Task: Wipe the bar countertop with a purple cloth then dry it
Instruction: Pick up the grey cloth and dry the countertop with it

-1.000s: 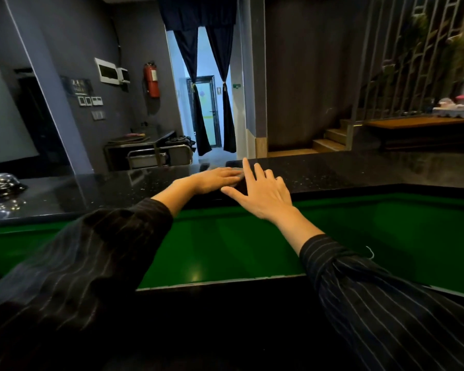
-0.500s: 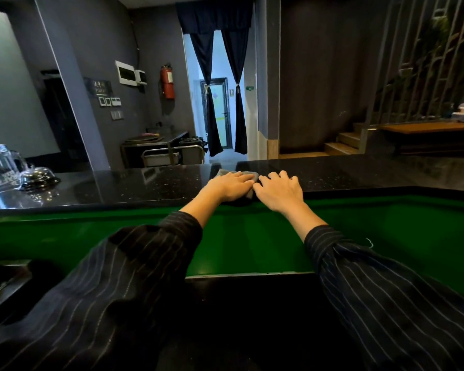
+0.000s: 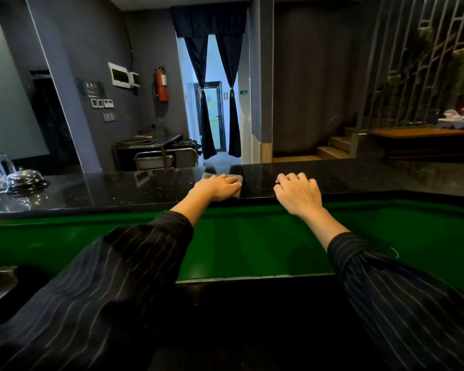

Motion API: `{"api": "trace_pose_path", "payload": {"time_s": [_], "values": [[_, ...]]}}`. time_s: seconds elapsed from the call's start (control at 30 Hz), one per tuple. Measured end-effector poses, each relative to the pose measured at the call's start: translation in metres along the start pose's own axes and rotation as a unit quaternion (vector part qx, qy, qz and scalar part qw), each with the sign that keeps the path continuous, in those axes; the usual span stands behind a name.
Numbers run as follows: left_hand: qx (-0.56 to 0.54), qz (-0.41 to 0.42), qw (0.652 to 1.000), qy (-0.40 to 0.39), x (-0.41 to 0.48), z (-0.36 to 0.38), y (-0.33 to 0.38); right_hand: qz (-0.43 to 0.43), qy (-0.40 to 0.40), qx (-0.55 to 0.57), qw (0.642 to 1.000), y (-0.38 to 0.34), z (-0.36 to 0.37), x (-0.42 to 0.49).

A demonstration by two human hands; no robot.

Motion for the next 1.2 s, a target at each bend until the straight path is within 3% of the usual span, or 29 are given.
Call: {"api": "trace_pose_path", "payload": {"time_s": [0.3,0.43,0.53,0.7,0.93,1.07,1.2], "values": [[0.004,0.065,0.998,-0.016,-0.005,0.006,0.094,0.000,0.009,0.005,1.000,0.005,-0.003,0.000],[-0.022,0.122,0.991,0.050,-0.051,0.002,0.081,0.008,0.000,0.067,0.998,0.008,-0.005,-0.004],[-0.006,0.119,0.988,0.097,-0.076,-0.005,0.038,0.003,-0.019,0.086,0.996,0.008,-0.004,-0.005],[0.015,0.034,0.994,0.105,-0.073,-0.010,-0.028,-0.001,-0.017,0.062,0.998,0.008,-0.005,-0.004],[0.020,0.070,0.989,0.126,-0.097,-0.005,-0.017,0.031,-0.057,0.081,0.995,0.003,-0.007,-0.003],[-0.073,0.103,0.985,0.121,-0.121,-0.009,-0.037,0.035,-0.037,0.111,0.993,-0.023,-0.014,-0.005],[-0.250,0.100,0.958,0.097,-0.132,-0.022,-0.078,-0.120,-0.023,0.219,0.968,-0.109,-0.022,-0.003]]}}
Point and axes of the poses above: each hand's wrist, its own x-axis towards the middle knuckle, its own z-axis out of the palm, y = z × x, the point moved 5 cm from there along x, towards the middle knuckle, and after that the axes turned 15 degrees about -z, right-handed, at the moved point
